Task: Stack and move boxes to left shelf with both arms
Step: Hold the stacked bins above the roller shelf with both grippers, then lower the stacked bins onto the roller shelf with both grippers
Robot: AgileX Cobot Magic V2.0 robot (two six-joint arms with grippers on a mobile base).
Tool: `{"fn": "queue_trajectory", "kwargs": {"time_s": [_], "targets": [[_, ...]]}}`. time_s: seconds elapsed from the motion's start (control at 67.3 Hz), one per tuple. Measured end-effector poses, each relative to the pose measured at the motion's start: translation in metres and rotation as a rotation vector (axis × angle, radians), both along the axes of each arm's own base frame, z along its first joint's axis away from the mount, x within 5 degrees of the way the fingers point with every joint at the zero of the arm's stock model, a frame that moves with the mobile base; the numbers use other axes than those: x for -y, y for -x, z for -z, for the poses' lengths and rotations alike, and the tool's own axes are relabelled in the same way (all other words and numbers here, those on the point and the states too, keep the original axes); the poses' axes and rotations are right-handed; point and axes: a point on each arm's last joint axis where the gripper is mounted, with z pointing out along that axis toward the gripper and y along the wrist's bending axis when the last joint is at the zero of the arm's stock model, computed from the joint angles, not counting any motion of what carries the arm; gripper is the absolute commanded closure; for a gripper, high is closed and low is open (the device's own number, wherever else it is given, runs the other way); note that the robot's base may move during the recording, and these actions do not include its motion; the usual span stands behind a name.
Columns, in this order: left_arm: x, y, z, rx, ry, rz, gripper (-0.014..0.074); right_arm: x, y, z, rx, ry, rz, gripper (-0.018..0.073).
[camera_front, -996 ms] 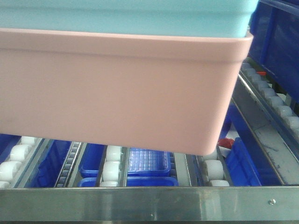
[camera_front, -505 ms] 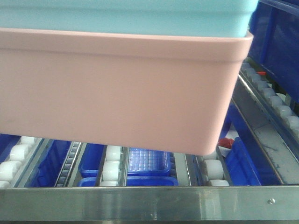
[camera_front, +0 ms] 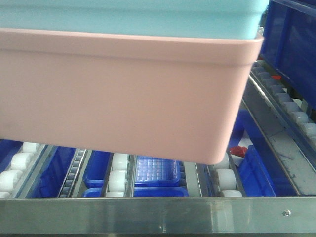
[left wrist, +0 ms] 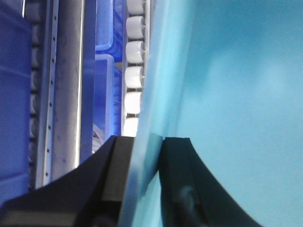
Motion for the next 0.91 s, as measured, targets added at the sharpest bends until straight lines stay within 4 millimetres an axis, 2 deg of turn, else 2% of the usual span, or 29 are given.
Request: {"fn": "queue_trajectory", "kwargs": {"time_s": [0.223,0.431,0.654,0.773,0.907], "targets": [[-0.001,-0.003,-0.001,0.014,0.004,0.016,0.0599,0.001,0.000,0.000,-0.005,0.016,-0.019,0.0503],[-0.006,-0.013,0.000,0.010,0.081,0.008,0.0599,0.013,-0.022,-0.002,0.054,-0.035,0.003,0.0503],[-0.017,-0.026,-0.002,0.037,0.123,-0.019,0.0599,0.012,-0.032,-0.005,0.119,-0.074,-0.043,0.0503],[-0.022,-0.035,0.003,0.036,0.123,-0.039,0.0599,0.008,-0.039,0.000,0.138,-0.089,-0.061,0.0503],[-0.025,-0.048,0.016,0.017,0.111,-0.060,0.0599,0.000,-0.051,0.018,0.123,-0.079,-0.076,0.0503]]}}
